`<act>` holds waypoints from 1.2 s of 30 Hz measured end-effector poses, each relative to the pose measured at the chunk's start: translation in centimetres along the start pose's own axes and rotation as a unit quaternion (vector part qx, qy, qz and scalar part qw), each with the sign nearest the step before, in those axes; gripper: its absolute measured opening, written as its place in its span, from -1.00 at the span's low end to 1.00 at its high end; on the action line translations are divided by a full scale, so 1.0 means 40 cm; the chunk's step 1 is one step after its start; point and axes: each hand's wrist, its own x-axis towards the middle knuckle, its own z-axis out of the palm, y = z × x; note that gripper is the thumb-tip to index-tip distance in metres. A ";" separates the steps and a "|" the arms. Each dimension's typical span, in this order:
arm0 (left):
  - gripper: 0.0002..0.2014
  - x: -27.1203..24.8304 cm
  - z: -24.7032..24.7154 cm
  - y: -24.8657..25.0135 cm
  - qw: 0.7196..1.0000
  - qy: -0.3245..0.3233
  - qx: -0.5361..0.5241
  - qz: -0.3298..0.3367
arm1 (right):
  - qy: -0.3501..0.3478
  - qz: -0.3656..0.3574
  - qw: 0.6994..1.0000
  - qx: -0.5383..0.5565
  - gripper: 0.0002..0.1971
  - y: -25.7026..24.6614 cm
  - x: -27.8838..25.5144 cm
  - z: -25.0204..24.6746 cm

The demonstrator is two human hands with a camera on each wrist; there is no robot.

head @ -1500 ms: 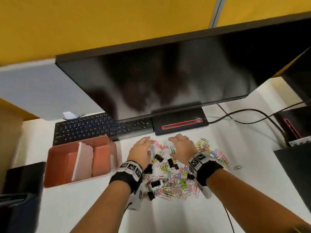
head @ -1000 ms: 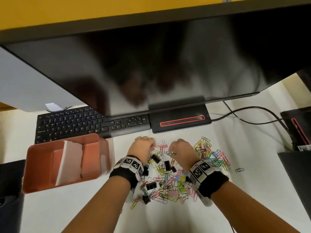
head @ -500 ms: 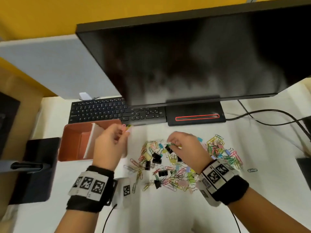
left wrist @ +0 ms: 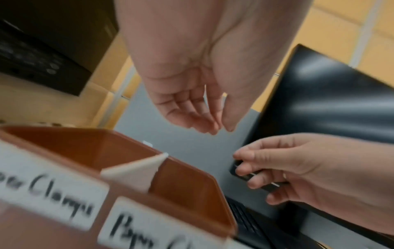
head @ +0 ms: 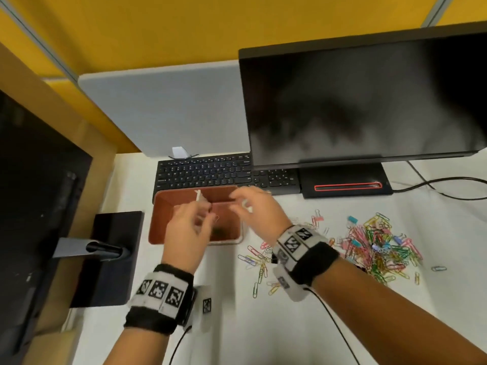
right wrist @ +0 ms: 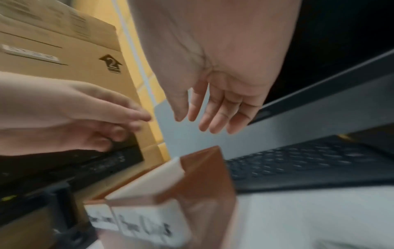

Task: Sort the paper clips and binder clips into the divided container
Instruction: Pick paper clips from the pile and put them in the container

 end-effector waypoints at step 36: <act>-0.95 -0.151 0.221 -0.078 0.979 -0.180 0.014 0.093 | -0.045 0.084 0.994 -0.049 -0.85 0.246 -0.103 -0.084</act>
